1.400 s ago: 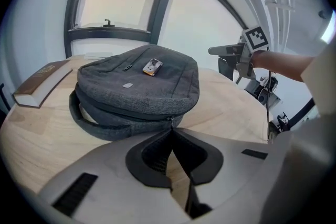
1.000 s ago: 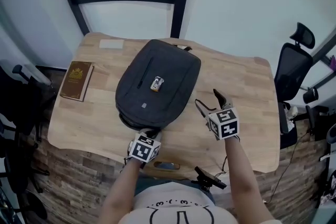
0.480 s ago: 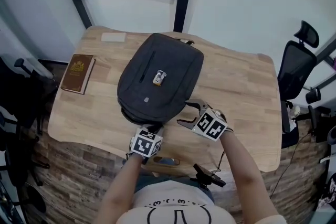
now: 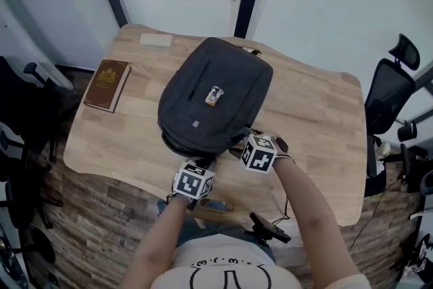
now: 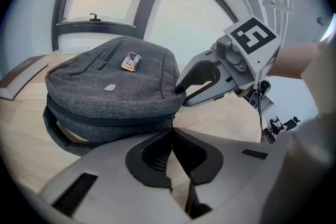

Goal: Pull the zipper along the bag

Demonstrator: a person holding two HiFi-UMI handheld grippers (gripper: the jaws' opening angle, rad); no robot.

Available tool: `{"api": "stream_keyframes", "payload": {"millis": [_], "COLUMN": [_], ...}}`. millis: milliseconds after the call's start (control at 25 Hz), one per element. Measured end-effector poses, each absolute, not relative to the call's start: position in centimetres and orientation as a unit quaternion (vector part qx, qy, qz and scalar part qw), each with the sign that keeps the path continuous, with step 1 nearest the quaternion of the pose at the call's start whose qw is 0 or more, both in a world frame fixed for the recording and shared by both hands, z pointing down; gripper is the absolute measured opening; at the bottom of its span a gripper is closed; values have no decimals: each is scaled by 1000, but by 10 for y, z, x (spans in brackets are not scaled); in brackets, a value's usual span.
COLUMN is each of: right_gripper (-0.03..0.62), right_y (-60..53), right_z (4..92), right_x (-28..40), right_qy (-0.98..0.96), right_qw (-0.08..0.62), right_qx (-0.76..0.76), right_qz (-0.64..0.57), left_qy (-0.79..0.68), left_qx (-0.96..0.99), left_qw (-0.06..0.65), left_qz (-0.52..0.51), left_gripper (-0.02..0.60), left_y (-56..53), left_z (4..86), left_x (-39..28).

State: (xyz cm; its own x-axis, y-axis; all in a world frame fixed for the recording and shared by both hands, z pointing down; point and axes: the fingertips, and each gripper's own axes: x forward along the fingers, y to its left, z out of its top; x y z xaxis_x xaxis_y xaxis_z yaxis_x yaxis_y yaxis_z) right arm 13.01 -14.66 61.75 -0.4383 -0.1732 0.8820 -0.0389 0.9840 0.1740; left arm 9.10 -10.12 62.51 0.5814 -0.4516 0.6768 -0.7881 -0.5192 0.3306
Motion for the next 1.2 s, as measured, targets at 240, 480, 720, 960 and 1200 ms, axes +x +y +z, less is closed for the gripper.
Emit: {"api": "stream_keyframes", "payload": {"millis": [240, 480, 720, 960, 1200], "right_gripper": [151, 146, 144, 143, 141], "right_y": [-145, -146, -145, -145, -146], "right_z": [617, 619, 619, 619, 619], "right_x": [133, 135, 139, 139, 139], "right_qy": [-843, -841, -842, -841, -844], "right_qw": [528, 531, 530, 531, 527], "right_qx": [60, 61, 58, 60, 62], "right_qz": [-82, -81, -79, -81, -77], "left_qy": [-375, -380, -371, -354, -375], "left_qx": [829, 825, 828, 826, 807], "left_qw": [307, 291, 266, 230, 204], "left_qz": [279, 301, 325, 373, 408], "left_gripper": [18, 18, 18, 18, 18], "left_y": [-98, -95, -95, -104, -121], "left_z": [618, 614, 608, 613, 617], "left_x": [81, 50, 29, 2, -44]}}
